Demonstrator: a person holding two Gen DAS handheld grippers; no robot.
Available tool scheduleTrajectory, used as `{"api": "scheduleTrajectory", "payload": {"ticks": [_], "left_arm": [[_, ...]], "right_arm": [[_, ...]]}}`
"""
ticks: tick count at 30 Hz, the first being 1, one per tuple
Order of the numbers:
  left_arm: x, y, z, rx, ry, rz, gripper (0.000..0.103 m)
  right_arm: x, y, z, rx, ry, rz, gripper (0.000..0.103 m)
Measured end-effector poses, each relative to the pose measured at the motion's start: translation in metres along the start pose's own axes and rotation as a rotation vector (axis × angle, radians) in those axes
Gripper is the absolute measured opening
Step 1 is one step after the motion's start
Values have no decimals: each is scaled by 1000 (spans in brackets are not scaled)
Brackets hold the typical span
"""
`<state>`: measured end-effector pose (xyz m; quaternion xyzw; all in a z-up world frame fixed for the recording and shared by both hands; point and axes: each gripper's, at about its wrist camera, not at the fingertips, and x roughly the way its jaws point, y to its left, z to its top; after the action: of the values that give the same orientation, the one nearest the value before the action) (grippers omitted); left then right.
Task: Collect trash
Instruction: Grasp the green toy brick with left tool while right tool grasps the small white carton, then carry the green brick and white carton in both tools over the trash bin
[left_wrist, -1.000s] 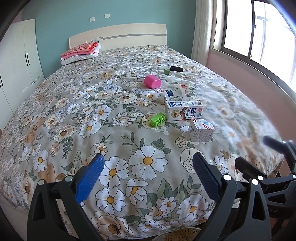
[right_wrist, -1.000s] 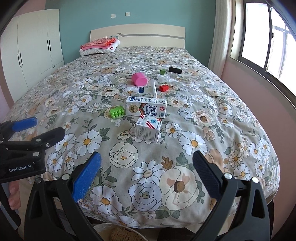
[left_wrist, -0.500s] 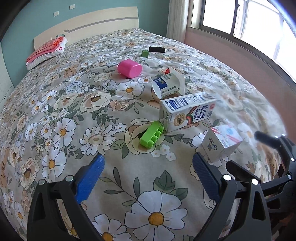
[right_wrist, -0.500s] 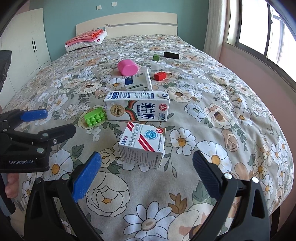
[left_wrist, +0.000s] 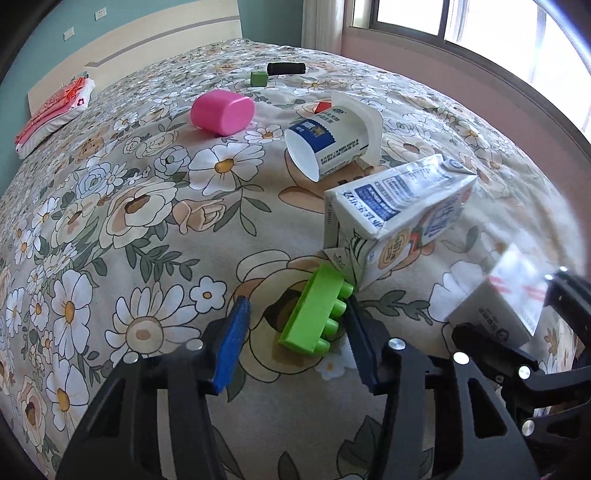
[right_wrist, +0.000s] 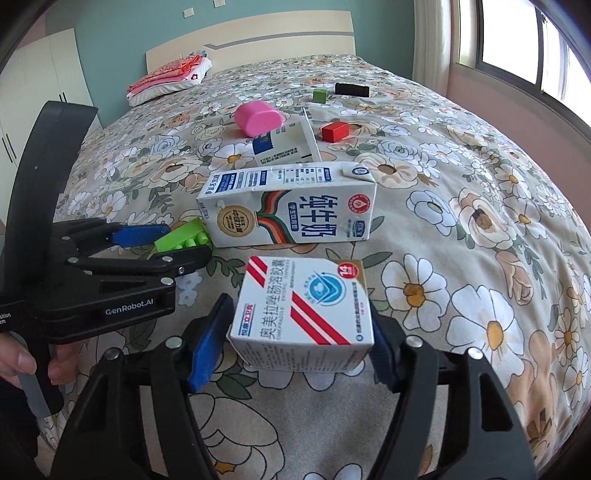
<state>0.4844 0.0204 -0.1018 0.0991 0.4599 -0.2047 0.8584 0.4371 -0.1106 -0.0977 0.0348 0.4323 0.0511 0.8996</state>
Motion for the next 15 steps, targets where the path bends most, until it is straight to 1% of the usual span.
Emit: {"api": "scheduleTrajectory", "payload": {"ticks": [1, 2, 3, 4, 9, 15], "left_arm": [[1, -1, 0, 2, 1, -4, 46], [2, -2, 1, 3, 2, -12, 37], [3, -3, 1, -1, 3, -17, 27], [2, -3, 0, -11, 3, -23, 23], [-4, 0, -1, -52, 7, -36, 23], [-30, -4, -1, -73, 4, -12, 23]], "right_arm": [[1, -1, -1, 6, 4, 9, 56], [2, -1, -1, 5, 0, 9, 56], [1, -1, -2, 0, -3, 8, 55], [1, 0, -2, -4, -7, 8, 55], [-9, -2, -2, 0, -17, 22, 55], [-45, 1, 5, -27, -70, 35, 55]]}}
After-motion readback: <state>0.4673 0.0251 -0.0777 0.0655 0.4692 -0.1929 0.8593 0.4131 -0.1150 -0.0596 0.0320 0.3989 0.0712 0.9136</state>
